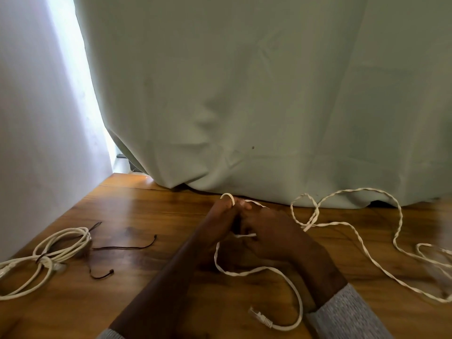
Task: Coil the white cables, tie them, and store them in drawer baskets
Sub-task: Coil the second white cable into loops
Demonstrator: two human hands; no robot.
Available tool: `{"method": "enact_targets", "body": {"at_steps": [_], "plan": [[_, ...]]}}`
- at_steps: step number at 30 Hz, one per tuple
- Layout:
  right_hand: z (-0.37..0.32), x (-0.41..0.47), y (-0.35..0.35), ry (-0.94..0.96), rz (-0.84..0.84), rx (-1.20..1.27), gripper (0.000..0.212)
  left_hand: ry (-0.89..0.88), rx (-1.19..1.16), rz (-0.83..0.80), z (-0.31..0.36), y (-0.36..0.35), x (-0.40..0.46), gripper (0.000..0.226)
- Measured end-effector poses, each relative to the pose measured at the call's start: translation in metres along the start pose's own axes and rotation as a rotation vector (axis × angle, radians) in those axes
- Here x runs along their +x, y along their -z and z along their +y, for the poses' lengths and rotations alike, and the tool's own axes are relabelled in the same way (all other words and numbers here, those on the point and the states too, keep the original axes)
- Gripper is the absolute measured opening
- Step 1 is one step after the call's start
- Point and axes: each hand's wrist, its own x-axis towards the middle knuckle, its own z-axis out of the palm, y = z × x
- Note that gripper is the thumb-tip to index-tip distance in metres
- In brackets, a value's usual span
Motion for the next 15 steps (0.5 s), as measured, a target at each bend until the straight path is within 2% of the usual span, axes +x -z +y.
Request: {"method": "enact_targets", "body": {"at_steps": [3, 6, 9, 11, 15], "plan": [[0.012, -0.003, 0.007, 0.053, 0.142, 0.021, 0.014, -0.029, 0.048, -0.112, 0.010, -0.004, -0.005, 0.037], [0.020, -0.004, 0.002, 0.048, 0.322, -0.001, 0.017, 0.033, 0.159, -0.213, 0.017, -0.004, -0.003, 0.054], [0.026, -0.005, -0.004, 0.031, 0.360, 0.068, 0.027, 0.201, -0.113, -0.401, 0.018, 0.002, -0.002, 0.070], [0.030, -0.006, -0.006, 0.005, 0.376, 0.140, 0.032, 0.270, -0.229, -0.480, 0.015, 0.010, 0.000, 0.067], [0.035, -0.004, -0.008, -0.012, 0.366, 0.214, 0.038, 0.341, -0.289, -0.580, 0.011, 0.018, -0.003, 0.054]]}}
